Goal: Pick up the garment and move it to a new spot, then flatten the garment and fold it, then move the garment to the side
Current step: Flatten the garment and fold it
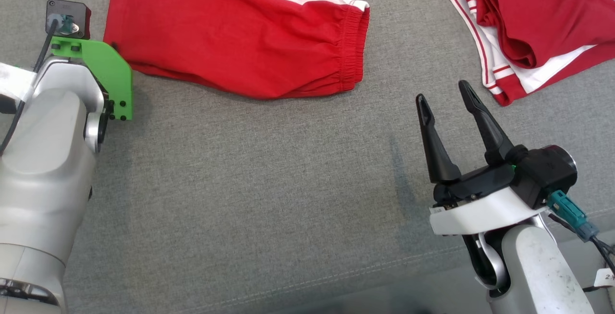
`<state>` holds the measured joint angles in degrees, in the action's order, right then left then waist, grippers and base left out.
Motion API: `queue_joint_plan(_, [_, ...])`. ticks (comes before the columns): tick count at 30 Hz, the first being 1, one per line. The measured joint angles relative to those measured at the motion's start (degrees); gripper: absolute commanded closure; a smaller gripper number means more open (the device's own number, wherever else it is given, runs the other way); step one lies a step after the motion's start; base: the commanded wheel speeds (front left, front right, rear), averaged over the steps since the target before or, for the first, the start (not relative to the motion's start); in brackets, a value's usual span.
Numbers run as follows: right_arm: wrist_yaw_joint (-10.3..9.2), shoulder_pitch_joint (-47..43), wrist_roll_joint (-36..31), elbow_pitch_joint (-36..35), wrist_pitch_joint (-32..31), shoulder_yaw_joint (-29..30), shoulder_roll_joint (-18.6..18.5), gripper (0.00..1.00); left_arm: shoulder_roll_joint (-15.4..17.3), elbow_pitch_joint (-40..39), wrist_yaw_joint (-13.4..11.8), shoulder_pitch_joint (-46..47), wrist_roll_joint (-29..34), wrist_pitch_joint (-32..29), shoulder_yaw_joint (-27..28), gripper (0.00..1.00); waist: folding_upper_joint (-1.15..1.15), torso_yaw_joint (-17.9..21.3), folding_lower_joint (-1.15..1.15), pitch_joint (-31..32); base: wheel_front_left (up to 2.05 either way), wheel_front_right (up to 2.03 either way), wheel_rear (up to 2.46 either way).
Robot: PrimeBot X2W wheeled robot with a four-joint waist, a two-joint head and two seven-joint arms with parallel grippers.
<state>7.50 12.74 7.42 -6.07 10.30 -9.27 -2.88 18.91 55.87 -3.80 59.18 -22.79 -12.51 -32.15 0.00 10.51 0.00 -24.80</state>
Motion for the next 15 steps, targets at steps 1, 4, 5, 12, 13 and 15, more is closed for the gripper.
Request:
queue_joint_plan(1, [0.00, -0.5, -0.1, -0.3, -0.2, 0.1, 0.0, 0.00, -0.2, -0.5, 0.0, -0.5, -0.8, -0.6, 0.4, 0.00, 0.00, 0.0, 0.00, 0.1, 0.00, 0.00, 0.00])
queue_joint_plan(4, [0.00, -1.4, -0.2, -0.9, -0.7, 0.2, 0.0, 0.00, -0.7, -2.2, 0.4, -1.8, -3.1, -1.8, 1.5, 0.00, 0.00, 0.1, 0.00, 0.3, 0.00, 0.00, 0.00])
queue_joint_plan(5, [0.00, -1.7, -0.1, -1.1, -0.7, 0.3, 0.0, 0.00, -0.7, -2.8, 0.4, -2.2, -3.4, -2.3, 1.6, 0.00, 0.00, 0.2, 0.00, 0.4, 0.00, 0.00, 0.00])
queue_joint_plan(12, [0.00, -4.3, -0.4, -1.7, -0.5, -0.9, 0.0, 0.00, -0.2, -5.4, 0.3, -4.2, -5.4, -5.1, 2.3, 1.00, 0.00, 0.8, 0.00, 0.9, 0.00, 0.00, 0.00])
queue_joint_plan(13, [0.00, -4.7, -0.7, -1.7, -0.3, -1.0, 0.0, 0.00, -0.2, -5.8, 0.2, -4.5, -5.5, -5.1, 2.4, 1.00, 0.00, 0.9, 0.00, 0.9, 0.00, 0.00, 0.00])
queue_joint_plan(15, [0.00, -5.2, -1.1, -1.5, 0.0, -1.0, 0.0, 0.00, -0.2, -6.7, -0.1, -5.1, -5.6, -5.1, 2.3, 1.00, 0.00, 1.0, 0.00, 1.1, 0.00, 0.00, 0.00])
